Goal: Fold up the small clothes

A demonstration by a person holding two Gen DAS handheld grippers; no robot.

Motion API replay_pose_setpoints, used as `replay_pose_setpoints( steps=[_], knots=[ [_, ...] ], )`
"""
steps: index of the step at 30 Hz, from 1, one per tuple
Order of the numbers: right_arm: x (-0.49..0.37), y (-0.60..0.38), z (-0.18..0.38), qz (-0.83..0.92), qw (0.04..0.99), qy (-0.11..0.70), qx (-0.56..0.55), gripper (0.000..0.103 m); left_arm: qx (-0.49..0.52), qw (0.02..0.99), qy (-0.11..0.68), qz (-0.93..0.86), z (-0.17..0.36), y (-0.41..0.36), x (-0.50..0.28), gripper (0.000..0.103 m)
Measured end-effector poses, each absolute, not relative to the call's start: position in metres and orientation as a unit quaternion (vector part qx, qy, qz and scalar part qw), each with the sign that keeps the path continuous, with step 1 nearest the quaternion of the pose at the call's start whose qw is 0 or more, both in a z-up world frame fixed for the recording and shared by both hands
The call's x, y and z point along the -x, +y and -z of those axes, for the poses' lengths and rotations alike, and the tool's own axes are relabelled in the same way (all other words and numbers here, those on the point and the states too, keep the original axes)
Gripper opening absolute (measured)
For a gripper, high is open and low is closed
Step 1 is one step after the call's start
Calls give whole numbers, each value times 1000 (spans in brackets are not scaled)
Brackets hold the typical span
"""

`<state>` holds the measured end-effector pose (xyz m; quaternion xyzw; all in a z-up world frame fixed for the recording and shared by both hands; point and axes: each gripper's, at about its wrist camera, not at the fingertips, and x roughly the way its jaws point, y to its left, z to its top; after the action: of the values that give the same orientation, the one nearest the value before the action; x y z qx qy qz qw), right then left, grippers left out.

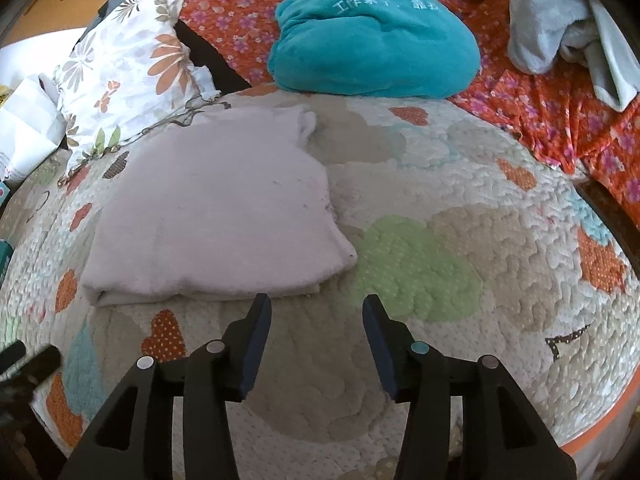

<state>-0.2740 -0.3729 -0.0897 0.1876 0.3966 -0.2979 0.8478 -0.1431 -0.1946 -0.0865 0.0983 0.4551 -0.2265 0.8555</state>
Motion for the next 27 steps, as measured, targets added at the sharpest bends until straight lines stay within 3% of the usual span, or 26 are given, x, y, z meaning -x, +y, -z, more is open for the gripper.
replay_pose_setpoints(
  steps=[6, 27],
  knots=[
    [275, -364, 92, 292, 849, 403, -179, 56, -101, 836, 492, 222, 116, -194, 137, 103],
    [276, -356, 96, 299, 846, 410, -166, 61, -84, 842, 481, 228, 102, -187, 145, 103]
  ],
)
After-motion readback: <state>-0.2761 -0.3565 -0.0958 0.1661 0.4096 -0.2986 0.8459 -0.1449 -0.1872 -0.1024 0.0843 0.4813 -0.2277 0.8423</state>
